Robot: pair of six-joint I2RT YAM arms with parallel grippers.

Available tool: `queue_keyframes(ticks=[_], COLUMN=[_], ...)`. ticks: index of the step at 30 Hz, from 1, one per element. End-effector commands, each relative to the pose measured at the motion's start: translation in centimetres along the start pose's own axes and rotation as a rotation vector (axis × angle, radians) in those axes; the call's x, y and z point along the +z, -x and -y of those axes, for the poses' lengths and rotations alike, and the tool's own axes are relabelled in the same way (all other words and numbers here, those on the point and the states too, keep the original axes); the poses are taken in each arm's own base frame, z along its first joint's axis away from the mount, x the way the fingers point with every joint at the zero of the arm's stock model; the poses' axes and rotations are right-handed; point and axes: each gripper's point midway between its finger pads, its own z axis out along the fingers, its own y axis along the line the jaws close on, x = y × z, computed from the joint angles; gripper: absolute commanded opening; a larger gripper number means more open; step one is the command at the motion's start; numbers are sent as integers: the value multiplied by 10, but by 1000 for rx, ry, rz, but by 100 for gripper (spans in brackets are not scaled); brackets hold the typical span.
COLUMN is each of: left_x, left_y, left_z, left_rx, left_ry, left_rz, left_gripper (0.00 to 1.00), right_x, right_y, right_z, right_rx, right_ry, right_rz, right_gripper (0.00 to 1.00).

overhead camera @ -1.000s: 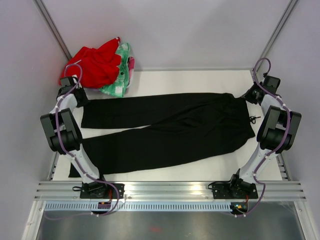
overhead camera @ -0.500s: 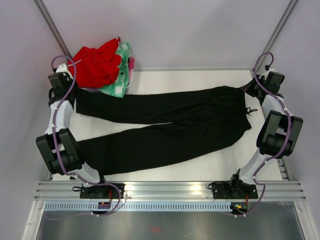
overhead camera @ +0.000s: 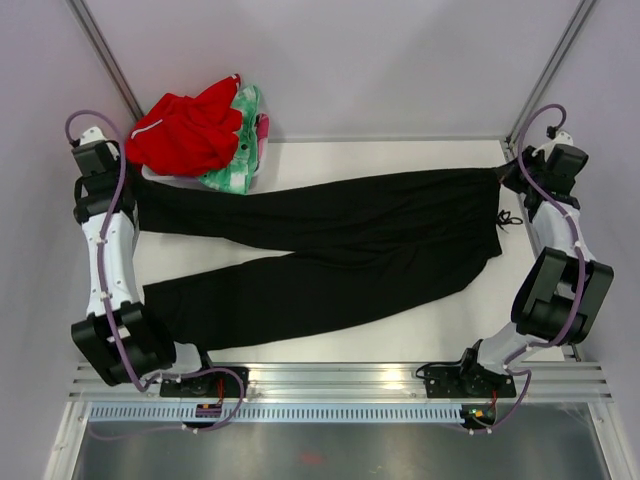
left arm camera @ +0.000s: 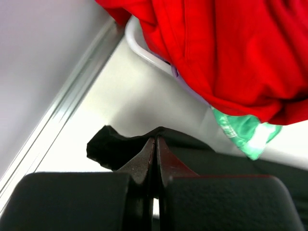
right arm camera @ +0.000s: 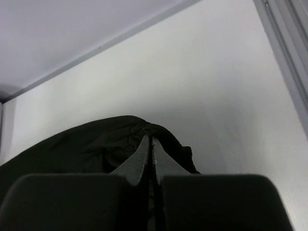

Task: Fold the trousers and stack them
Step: Fold the trousers

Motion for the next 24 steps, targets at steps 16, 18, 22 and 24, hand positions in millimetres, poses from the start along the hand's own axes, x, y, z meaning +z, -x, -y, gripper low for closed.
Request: queue_keyframes(ticks=[16, 18, 22, 24], left_x=[-142, -142, -137, -125], left_y=[95, 93, 84, 71], left_z=[-21, -24, -32, -32], left_rx=[-174, -177, -193, -215], left_ry=[172, 177, 195, 184], left_rz=[217, 214, 198, 171], left_gripper=[2, 2, 2, 2], right_x=[-128, -141, -158, -168], right_y=[118, 124, 122, 120], right_z=[-33, -39, -32, -27], right_rx=[-67, -67, -41, -36], right_ry=[-113, -117, -206, -258], right_rz=[393, 431, 405, 407], right_gripper=[0, 0, 0, 0])
